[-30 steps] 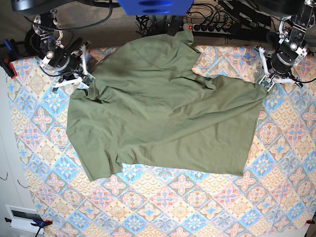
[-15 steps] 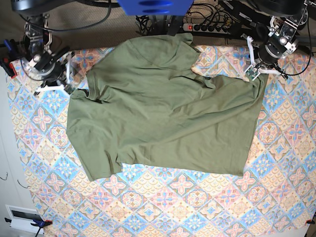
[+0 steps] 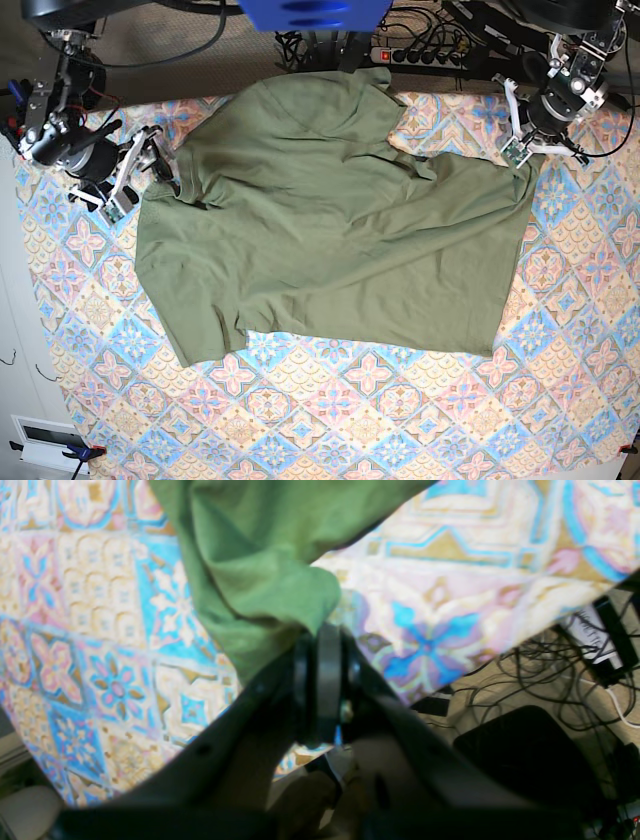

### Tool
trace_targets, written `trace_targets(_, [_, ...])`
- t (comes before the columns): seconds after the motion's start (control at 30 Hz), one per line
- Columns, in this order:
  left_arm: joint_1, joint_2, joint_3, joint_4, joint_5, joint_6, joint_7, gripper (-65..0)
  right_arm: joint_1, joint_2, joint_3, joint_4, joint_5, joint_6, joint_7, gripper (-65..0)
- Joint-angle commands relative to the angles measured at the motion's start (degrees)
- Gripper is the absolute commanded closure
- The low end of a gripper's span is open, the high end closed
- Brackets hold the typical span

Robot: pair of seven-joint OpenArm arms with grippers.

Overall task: Layout the t-shirt on the table in an organized manner, then fold the t-shirt properly
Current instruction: 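Pull the grasped corner outward with the right gripper to flatten the shirt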

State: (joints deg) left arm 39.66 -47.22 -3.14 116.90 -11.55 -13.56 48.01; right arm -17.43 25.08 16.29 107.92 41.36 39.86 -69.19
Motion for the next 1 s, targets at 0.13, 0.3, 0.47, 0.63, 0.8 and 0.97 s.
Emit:
trace_targets(0.13, [-0.06,-1.0,-0.6,0.77,0.17,0.42,-0.49,0.0,0.16,-0.07,1.16,-3.87,3.08,0.14,-0.92,-36.5])
trace_targets(0.3, [-0.06,-1.0,-0.6,0.77,0.17,0.42,-0.49,0.0,-0.02,-1.74,0.72,-7.04,4.04,0.14,-0.92,-36.5])
trace_targets(0.47, [-0.06,-1.0,-0.6,0.77,0.17,0.42,-0.49,0.0,0.16,-3.5,-1.74,-8.8,3.95,0.14,-0.92,-36.5])
trace_targets(0.63, [-0.06,-1.0,-0.69,0.77,0.17,0.42,-0.49,0.0,0.16,-3.67,-4.38,-11.52,3.95,0.14,-0.57,-36.5])
trace_targets(0.8, [-0.06,-1.0,-0.69,0.77,0.17,0.42,-0.49,0.0,0.24,-3.67,-4.82,-13.63,3.95,0.14,-0.57,-36.0])
trace_targets(0.97, [-0.06,-1.0,-0.69,0.77,0.17,0.42,-0.49,0.0,0.33,-3.67,-3.59,-13.63,3.95,0.14,-0.75,-12.2])
